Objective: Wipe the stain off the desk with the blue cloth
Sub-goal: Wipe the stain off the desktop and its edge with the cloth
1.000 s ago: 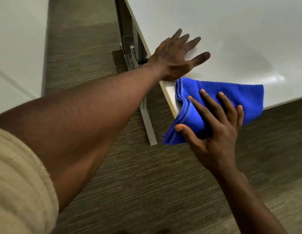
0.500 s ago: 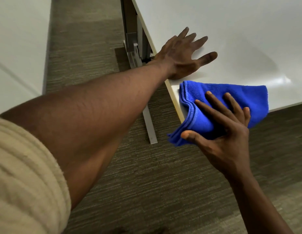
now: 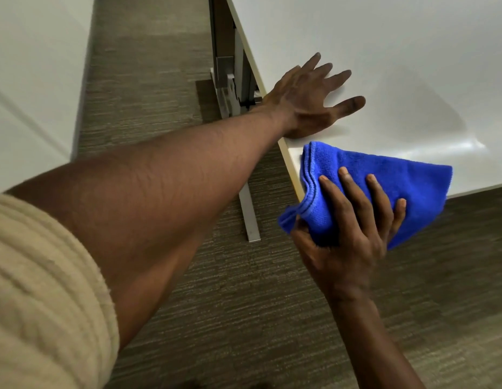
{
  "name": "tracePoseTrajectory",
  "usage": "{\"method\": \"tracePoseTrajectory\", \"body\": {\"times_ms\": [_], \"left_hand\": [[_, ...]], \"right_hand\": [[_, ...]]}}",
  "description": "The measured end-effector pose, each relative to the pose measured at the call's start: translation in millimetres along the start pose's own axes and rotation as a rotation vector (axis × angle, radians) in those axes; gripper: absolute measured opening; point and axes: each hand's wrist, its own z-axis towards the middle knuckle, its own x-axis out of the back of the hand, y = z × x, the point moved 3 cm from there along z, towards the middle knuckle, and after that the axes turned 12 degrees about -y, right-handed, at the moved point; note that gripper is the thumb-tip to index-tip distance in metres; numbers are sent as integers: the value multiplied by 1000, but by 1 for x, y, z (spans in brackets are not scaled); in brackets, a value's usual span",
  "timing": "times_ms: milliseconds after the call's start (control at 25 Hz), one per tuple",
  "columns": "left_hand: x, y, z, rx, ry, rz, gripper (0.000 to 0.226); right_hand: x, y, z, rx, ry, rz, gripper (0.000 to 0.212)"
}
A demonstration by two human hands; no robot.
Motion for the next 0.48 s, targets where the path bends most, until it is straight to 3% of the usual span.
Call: {"method": "tracePoseTrajectory", "body": {"times_ms": [160,320,480], "left_hand": [[0,-2,-1,3,1,-17,80],[0,-1,1,3,4,2,80],[1,-2,1,-7,6,1,80]], "right_hand": [[7,8,4,94,-37,16,51],[22,35,0,147,-144,182,50],[3,21,-7,98,-22,23,49]]}}
